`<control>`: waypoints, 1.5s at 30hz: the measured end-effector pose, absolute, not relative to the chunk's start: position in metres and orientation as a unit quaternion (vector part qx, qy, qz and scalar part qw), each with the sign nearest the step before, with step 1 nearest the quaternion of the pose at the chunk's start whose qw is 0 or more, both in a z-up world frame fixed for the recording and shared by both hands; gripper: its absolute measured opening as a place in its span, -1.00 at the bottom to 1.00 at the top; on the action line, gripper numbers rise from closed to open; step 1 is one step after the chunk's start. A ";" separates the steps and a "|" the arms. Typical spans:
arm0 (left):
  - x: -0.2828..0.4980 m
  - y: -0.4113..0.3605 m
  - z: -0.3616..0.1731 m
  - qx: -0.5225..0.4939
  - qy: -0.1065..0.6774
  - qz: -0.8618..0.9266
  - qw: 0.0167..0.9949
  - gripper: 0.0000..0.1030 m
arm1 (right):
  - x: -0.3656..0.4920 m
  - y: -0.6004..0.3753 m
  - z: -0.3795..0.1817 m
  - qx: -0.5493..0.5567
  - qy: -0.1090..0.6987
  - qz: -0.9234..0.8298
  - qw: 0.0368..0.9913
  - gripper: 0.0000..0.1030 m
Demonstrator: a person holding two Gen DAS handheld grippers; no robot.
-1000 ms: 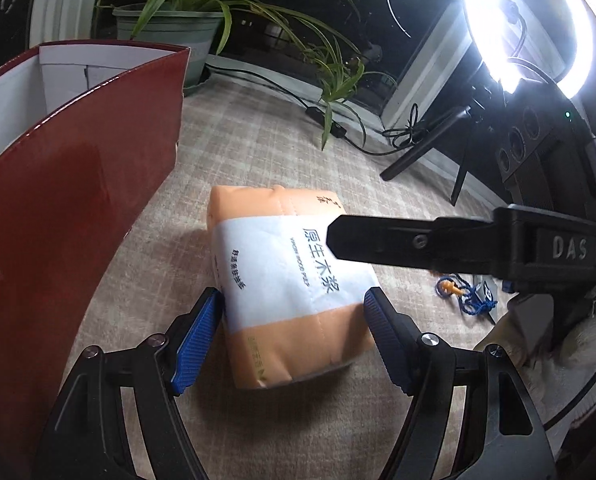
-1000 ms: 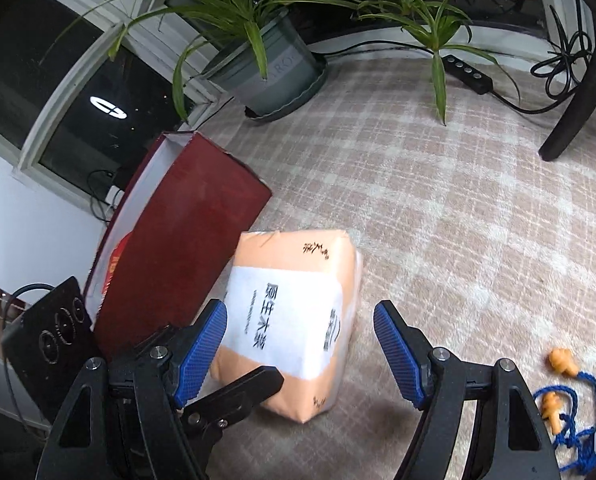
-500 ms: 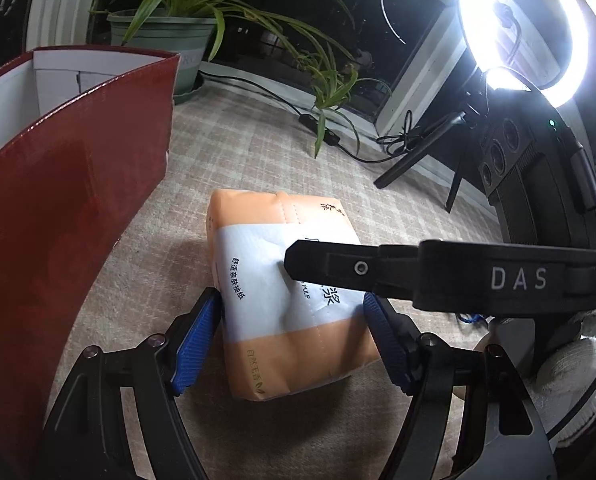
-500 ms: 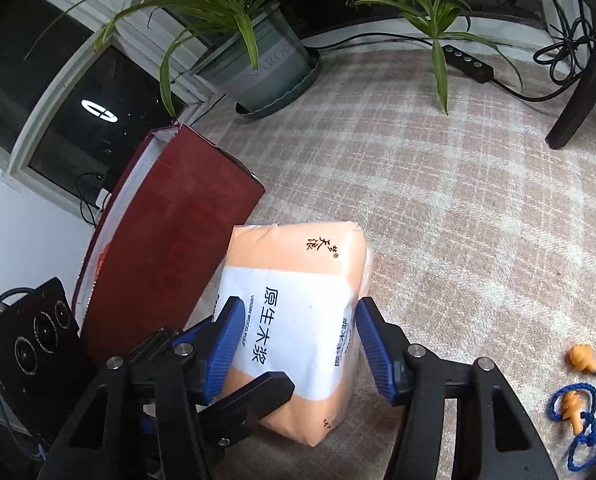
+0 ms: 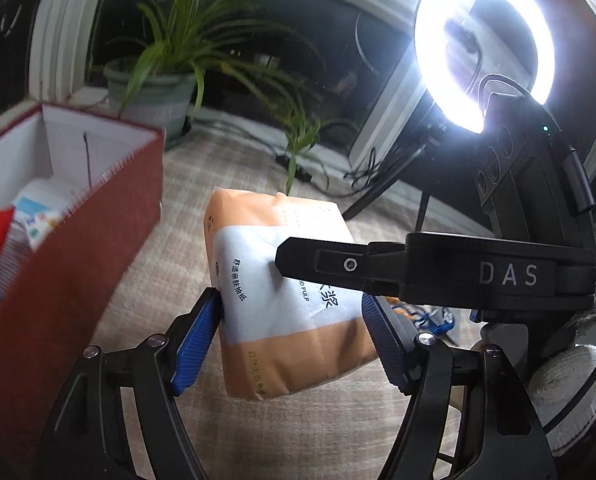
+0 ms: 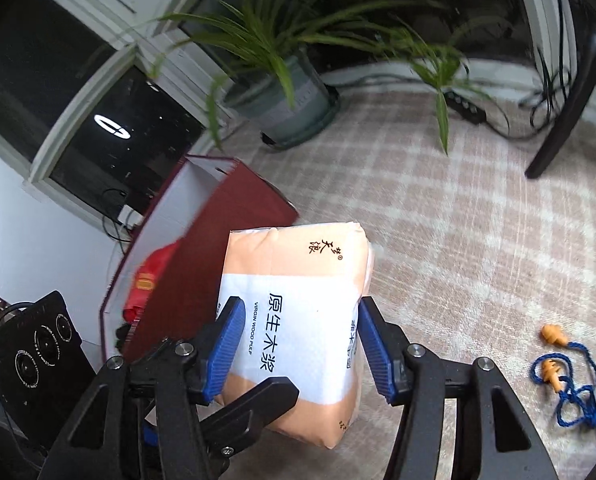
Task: Organize soft objects
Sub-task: 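Close both tools on the tissue pack and lift it, then carry the tissue pack with both tools into the shoebox and release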
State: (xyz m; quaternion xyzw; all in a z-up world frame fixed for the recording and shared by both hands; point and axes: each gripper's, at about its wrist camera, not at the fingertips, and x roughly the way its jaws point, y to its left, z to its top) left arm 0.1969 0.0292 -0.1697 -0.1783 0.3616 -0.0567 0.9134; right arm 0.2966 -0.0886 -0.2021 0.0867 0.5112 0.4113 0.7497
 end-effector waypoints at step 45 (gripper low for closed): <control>0.169 0.221 -0.094 -0.173 0.319 -0.034 0.931 0.38 | 0.242 0.115 -0.094 0.018 0.447 0.461 0.766 0.05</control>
